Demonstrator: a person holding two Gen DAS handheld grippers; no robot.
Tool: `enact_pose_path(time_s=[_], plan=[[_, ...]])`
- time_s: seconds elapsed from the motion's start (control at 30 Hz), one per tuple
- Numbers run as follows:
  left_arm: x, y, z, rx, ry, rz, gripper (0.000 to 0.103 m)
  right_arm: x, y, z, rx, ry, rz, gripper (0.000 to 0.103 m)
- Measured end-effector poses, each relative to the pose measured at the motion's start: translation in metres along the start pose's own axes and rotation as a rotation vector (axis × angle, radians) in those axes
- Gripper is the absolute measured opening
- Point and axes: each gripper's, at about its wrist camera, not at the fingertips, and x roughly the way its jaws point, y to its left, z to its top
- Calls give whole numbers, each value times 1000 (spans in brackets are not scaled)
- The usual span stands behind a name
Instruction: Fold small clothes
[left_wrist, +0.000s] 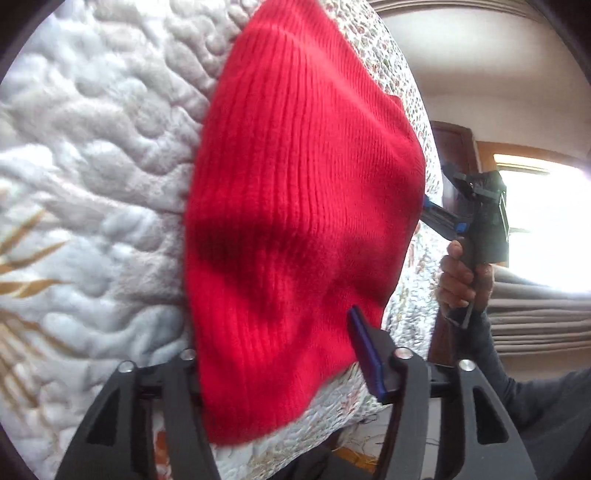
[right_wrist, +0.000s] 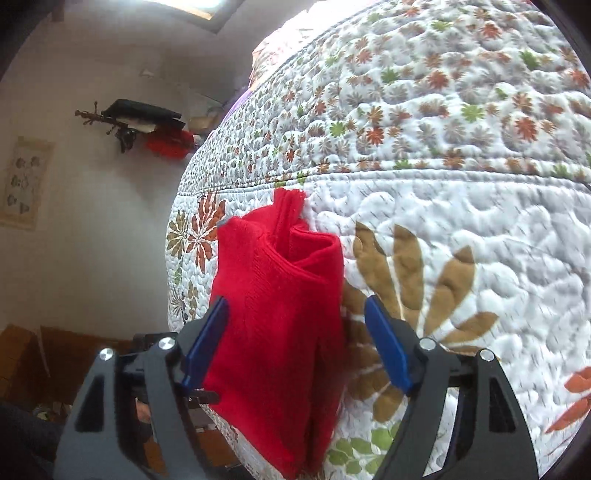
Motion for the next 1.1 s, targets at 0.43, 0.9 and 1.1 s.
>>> enact_pose_path(time_s=[0.43, 0.9, 1.1], plan=[[-80, -25, -14, 94, -125, 9, 73, 19, 34, 5, -169, -63, -49, 12], [-53, -66, 41, 186, -64, -190, 71, 7, 37, 10, -64, -130, -13, 39], [-11, -24, 70, 60, 43, -297, 70, 75, 12, 18, -3, 45, 133, 22]])
